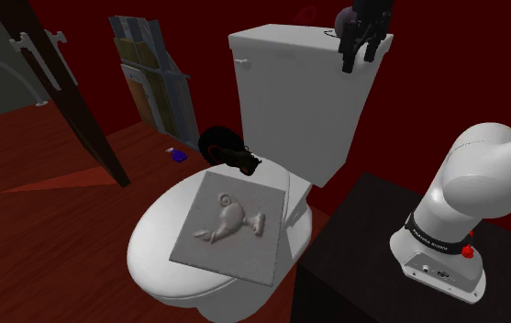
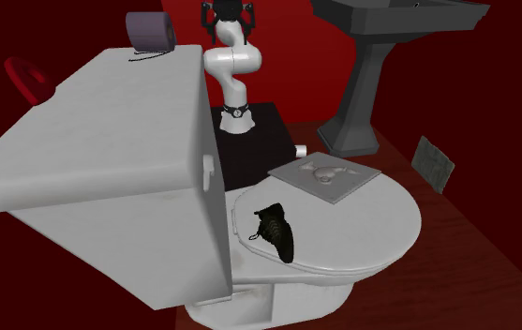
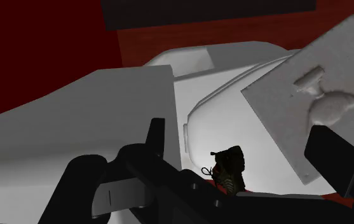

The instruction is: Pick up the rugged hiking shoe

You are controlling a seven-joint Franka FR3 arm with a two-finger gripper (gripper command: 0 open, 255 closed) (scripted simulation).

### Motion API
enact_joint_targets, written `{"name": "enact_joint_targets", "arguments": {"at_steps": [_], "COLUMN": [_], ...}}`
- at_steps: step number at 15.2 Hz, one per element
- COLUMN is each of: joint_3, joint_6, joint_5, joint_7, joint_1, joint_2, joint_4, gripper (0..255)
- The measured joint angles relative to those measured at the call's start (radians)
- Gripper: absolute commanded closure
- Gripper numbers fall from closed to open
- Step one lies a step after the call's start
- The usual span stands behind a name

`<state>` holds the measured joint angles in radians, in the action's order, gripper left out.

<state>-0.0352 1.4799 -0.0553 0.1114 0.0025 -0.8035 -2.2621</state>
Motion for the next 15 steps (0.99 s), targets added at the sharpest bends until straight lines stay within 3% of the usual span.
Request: {"name": "enact_joint_targets", "arguments": {"at_steps": [2,7,12,13,15], "joint_3": [-0.003,-0.038,-0.069,-0.075,-0.09], "joint_6": [0.015,0.15,0.19,0.215,0.345], "joint_5": [0.0,0.001,0.024,0.03,0.044], "joint_7": [-0.005,-0.058,-0.088,-0.103,-0.136], "joint_1": [0.002,0.017,0.048,0.06,0.077], "joint_2": [0.011,0.114,0.108,0.128,0.291], "joint_4": [-0.005,-0.032,-0.044,-0.045,-0.035], "gripper": [0,0,0,0,0]}}
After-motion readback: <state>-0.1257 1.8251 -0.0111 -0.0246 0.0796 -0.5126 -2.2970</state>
